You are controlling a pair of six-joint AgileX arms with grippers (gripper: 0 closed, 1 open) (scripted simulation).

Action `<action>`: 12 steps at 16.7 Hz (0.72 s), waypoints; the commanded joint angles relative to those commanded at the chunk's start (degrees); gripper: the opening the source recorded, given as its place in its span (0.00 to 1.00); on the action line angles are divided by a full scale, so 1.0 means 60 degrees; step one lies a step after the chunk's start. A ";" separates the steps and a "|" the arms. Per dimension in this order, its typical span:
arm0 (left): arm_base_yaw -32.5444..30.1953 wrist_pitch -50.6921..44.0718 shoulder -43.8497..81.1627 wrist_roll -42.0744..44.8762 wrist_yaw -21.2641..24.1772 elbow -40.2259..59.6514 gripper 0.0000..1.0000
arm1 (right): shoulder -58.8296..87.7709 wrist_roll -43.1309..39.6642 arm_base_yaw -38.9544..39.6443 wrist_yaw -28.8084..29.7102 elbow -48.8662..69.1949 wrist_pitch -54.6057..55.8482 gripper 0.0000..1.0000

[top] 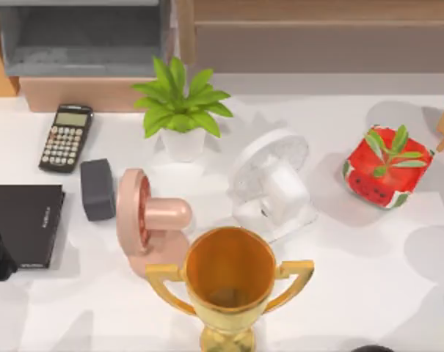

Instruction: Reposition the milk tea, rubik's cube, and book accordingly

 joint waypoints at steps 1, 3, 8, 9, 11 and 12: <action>0.0000 0.0000 0.0000 0.0000 0.0000 0.0000 1.00 | 0.0336 0.0045 -0.0092 0.0166 0.0129 -0.0088 0.00; 0.0000 0.0000 0.0000 0.0000 0.0000 0.0000 1.00 | 0.0918 0.0077 -0.0264 0.0481 0.0445 -0.0270 0.00; 0.0000 0.0000 0.0000 0.0000 0.0000 0.0000 1.00 | 0.1152 0.0054 -0.0301 0.0638 0.0604 -0.0390 0.00; 0.0000 0.0000 0.0000 0.0000 0.0000 0.0000 1.00 | 0.1126 0.0068 -0.0249 0.0620 0.0566 -0.0377 0.00; 0.0000 0.0000 0.0000 0.0000 0.0000 0.0000 1.00 | 0.1011 0.0129 -0.0296 0.0639 0.0549 -0.0432 0.00; 0.0000 0.0000 0.0000 0.0000 0.0000 0.0000 1.00 | 0.0875 0.0226 -0.0401 0.0675 0.0531 -0.0535 0.00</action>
